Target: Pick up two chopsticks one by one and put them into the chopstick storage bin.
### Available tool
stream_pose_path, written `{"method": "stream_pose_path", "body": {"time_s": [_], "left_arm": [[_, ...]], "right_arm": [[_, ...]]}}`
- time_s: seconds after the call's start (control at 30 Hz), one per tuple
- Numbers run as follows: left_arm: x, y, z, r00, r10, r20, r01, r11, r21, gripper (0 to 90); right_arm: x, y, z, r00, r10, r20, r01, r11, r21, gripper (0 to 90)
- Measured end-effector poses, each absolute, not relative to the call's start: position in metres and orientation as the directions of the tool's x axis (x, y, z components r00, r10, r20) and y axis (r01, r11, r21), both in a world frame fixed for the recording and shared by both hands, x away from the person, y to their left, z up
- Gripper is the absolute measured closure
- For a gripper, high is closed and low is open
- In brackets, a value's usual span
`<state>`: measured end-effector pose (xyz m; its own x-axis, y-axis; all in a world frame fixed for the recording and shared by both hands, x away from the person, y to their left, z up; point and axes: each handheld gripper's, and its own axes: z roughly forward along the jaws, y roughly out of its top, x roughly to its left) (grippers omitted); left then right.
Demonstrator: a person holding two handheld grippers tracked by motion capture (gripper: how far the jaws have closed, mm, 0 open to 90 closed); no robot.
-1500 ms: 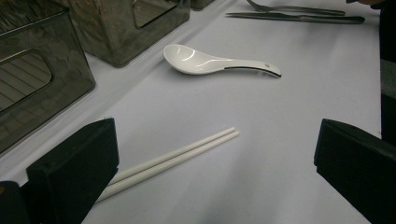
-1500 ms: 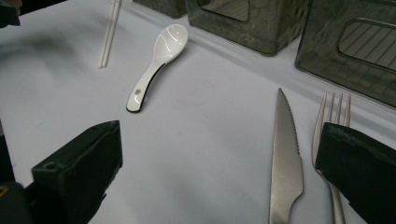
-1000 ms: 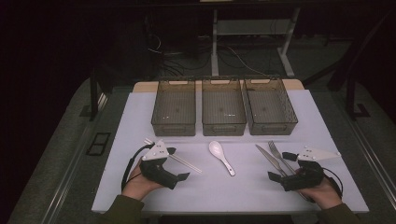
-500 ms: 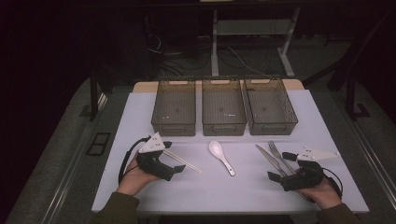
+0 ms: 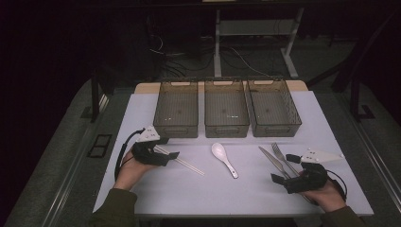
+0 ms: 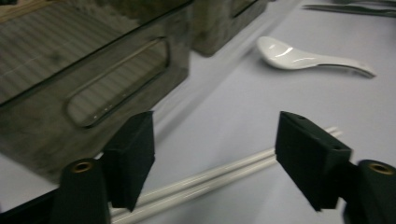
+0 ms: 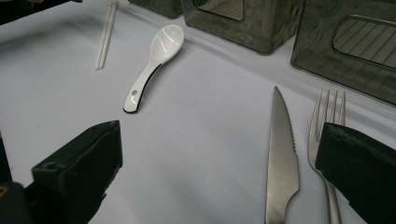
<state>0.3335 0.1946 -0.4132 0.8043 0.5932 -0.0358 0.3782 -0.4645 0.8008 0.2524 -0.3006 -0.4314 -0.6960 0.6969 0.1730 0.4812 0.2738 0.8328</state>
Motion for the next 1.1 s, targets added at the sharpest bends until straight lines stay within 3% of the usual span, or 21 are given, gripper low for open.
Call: {"method": "stream_pose_path", "body": {"time_s": [0.2, 0.4, 0.73, 1.1], "left_arm": [[0.351, 0.212, -0.414, 0.764, 0.645, 0.002, 0.399, -0.475, 0.785, 52.3], [0.362, 0.229, -0.416, 0.727, 0.686, 0.015, 0.434, -0.477, 0.764, 68.8], [0.374, 0.258, -0.426, 0.646, 0.763, 0.015, 0.506, -0.443, 0.74, 82.0], [0.389, 0.258, -0.439, 0.623, 0.781, 0.037, 0.534, -0.46, 0.71, 84.7]], "right_arm": [[0.252, -0.301, -0.432, -0.695, 0.698, 0.17, 0.479, 0.274, 0.834, 0.8], [0.253, -0.301, -0.432, -0.692, 0.701, 0.172, 0.482, 0.272, 0.833, 0.8], [0.254, -0.302, -0.433, -0.683, 0.707, 0.181, 0.491, 0.261, 0.831, 0.8], [0.255, -0.302, -0.434, -0.679, 0.712, 0.182, 0.497, 0.263, 0.827, 0.8]]}}
